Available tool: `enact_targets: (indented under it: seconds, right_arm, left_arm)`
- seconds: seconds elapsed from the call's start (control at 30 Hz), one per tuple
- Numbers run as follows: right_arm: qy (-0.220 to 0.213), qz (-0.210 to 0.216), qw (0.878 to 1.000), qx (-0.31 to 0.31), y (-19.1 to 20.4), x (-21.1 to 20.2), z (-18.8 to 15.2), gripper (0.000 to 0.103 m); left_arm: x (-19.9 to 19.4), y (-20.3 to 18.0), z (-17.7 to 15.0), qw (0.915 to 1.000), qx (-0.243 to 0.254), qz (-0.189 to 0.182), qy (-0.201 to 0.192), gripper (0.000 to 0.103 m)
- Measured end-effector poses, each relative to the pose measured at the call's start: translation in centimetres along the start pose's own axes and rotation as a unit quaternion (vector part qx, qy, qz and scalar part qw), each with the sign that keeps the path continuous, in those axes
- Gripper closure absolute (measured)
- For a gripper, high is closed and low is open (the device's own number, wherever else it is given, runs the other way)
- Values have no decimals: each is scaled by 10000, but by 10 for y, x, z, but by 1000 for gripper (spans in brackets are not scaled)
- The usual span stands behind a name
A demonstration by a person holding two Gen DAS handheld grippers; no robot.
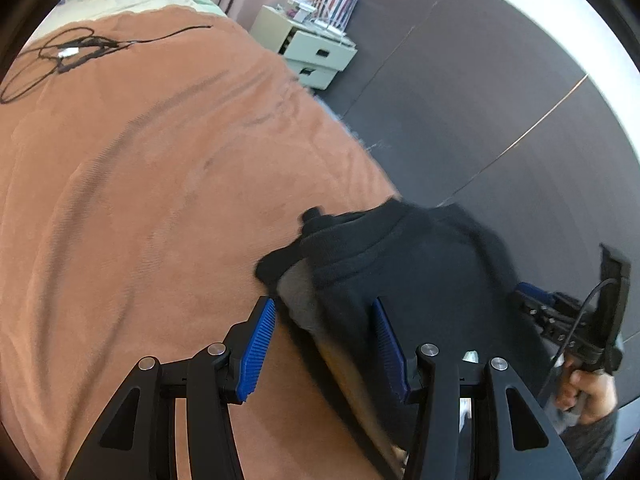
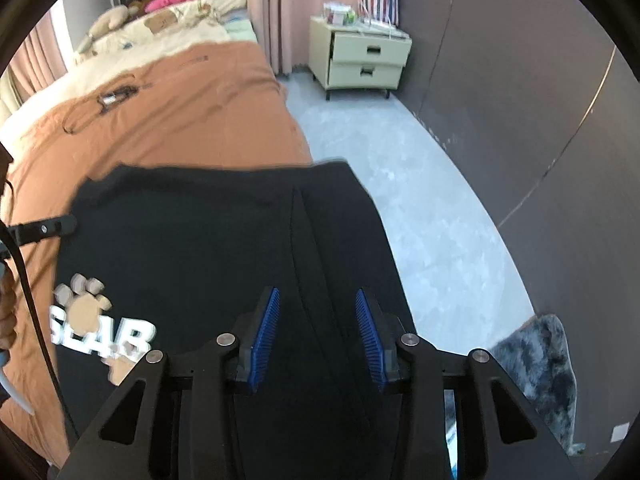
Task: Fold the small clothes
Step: 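Lower the shirt onto the folded clothes stack and open both tools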
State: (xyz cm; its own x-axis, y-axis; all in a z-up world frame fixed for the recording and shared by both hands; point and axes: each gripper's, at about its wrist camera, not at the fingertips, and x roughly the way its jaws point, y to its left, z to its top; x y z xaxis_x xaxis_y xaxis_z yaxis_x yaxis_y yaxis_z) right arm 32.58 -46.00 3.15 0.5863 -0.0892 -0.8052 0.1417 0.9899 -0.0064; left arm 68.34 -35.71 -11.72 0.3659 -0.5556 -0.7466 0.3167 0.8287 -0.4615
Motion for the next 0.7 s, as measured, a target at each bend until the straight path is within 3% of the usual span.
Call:
enact_targets:
  seconds: [0.17,0.43,0.7]
  right_arm:
    - [18,-160,9999,-49,-10,2,3,65]
    - [-77,-535,9983,215,-42,-29,-15,66]
    - [-382,-438,9972,462,-42,-69,-45,65]
  left_arm:
    - [6,11,-5,10000,-19,41,14,48]
    - [-13,6,-12,9998,55,180,-17,48]
    - [-39,-7,-31,9998,138,146,26,48]
